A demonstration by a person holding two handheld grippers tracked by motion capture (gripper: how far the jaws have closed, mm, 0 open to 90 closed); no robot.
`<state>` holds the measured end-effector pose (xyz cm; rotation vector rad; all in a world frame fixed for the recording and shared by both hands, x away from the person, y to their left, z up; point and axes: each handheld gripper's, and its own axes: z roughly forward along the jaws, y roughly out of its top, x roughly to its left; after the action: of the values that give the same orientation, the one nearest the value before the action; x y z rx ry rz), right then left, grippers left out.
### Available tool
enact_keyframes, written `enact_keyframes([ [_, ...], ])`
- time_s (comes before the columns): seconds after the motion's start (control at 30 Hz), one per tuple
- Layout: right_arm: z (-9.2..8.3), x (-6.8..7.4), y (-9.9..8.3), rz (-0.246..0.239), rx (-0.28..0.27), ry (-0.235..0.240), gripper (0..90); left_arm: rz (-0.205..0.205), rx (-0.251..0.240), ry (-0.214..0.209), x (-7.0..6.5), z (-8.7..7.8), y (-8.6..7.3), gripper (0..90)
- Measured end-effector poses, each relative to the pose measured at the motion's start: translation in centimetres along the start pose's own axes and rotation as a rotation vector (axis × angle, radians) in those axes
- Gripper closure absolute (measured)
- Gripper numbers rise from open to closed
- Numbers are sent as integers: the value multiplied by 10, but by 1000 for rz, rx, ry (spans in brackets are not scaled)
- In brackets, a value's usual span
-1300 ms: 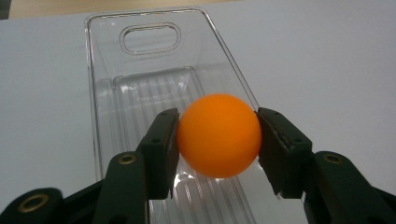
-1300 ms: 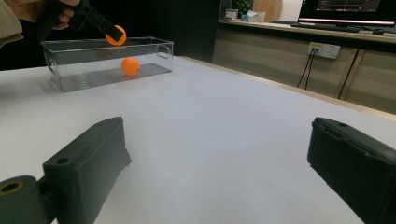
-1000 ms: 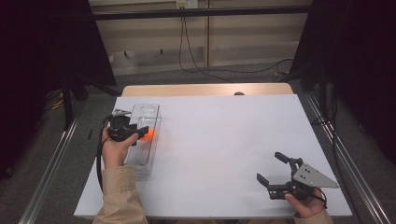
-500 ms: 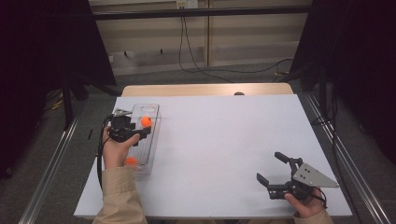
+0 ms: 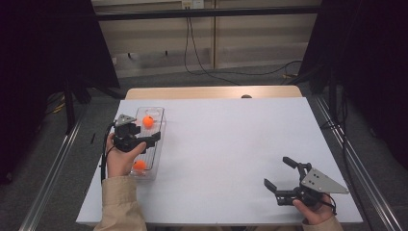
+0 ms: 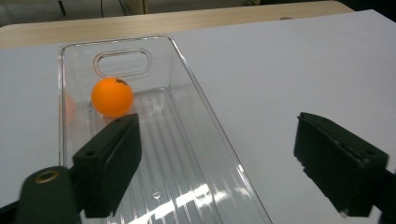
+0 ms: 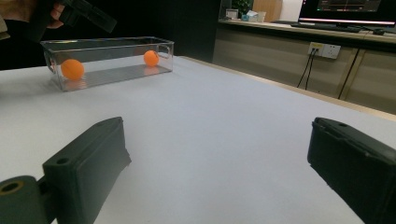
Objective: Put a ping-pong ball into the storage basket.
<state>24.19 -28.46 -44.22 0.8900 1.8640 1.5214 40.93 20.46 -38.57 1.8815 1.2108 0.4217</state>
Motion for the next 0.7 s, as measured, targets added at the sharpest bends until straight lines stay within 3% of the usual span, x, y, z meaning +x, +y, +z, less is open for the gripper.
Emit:
enact_keyframes([
  [0.3,0,0,0,1,0,3,41,35,-44,7,-10,-11,-16,115],
  [0.53,0,1,0,1,2,3,41,43,-113,16,-16,-17,-27,87],
  [0.7,1,1,0,0,1,5,41,28,-156,-20,-19,-21,-36,68],
])
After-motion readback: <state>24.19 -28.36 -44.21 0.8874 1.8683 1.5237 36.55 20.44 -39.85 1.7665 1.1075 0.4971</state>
